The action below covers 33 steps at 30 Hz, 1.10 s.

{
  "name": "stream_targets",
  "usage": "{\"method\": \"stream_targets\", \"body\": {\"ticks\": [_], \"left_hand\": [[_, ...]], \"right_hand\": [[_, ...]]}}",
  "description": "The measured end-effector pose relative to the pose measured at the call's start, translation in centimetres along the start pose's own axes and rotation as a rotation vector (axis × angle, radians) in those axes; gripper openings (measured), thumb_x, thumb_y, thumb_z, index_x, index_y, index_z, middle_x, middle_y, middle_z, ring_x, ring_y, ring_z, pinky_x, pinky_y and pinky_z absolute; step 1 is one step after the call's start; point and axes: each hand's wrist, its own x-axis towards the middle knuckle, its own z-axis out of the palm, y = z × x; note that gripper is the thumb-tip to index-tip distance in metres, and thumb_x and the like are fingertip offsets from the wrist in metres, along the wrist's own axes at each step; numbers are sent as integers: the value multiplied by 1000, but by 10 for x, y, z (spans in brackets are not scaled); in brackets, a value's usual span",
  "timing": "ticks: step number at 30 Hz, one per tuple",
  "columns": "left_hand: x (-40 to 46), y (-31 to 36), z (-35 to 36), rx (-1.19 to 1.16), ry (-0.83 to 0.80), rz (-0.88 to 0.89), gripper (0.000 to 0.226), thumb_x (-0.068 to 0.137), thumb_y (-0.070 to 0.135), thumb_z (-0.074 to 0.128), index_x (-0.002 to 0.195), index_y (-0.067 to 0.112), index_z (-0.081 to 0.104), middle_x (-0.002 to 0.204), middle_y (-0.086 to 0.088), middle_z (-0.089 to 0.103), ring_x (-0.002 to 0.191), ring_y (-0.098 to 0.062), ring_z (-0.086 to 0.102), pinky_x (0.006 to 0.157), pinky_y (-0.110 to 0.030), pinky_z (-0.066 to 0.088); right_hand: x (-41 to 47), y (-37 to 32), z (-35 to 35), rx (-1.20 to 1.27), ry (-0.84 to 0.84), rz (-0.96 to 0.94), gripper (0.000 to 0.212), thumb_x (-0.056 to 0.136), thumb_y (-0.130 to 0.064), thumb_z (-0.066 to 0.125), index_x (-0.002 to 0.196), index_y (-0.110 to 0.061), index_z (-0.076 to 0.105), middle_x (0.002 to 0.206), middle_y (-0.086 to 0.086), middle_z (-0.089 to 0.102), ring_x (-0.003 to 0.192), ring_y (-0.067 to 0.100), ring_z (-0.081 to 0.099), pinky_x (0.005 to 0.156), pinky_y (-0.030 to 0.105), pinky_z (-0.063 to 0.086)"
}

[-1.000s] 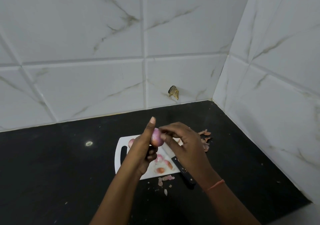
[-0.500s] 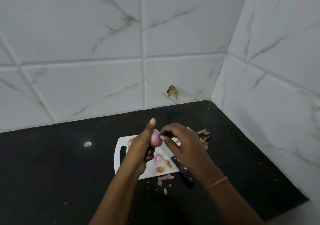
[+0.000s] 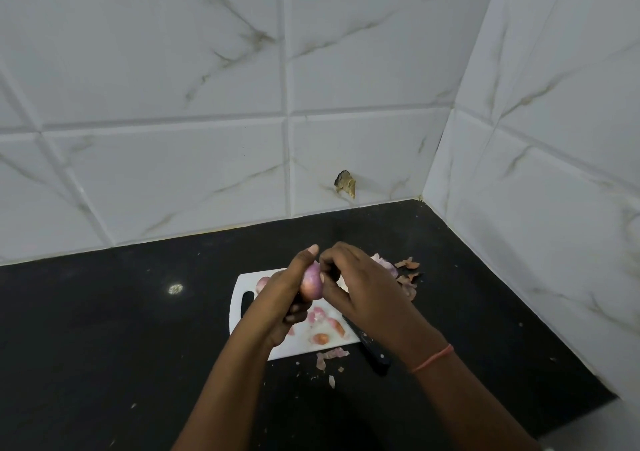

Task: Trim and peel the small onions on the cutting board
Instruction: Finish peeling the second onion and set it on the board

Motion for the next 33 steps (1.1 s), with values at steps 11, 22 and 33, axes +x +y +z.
{"method": "stream_targets", "body": {"ticks": [11,22,33], "left_hand": [[-10,5,-1,-55,-53,102,76,63,77,68,84,4,62,85,-16,45,48,-12,28,41,-21,28],[-11,4,9,-87,-23,100,50,96,56,47,75,16,69,70,-2,70,61,-12,64,71,-29,49],[-13,2,7,-81,57,80,47,96,52,49,80,9,58,61,-11,42,57,-20,34,47,-23,30]], "right_hand": [[-4,8,2,221,301,233,17,78,2,63,76,-14,56,77,-7,57,75,10,57,66,25,49],[-6,-11,13,496,167,302,34,82,-45,70,107,-26,57,104,-14,61,98,9,61,79,21,51],[7,-37,45,695,408,506,14,88,-20,62,81,-12,53,81,4,55,74,14,55,65,25,47]]}}
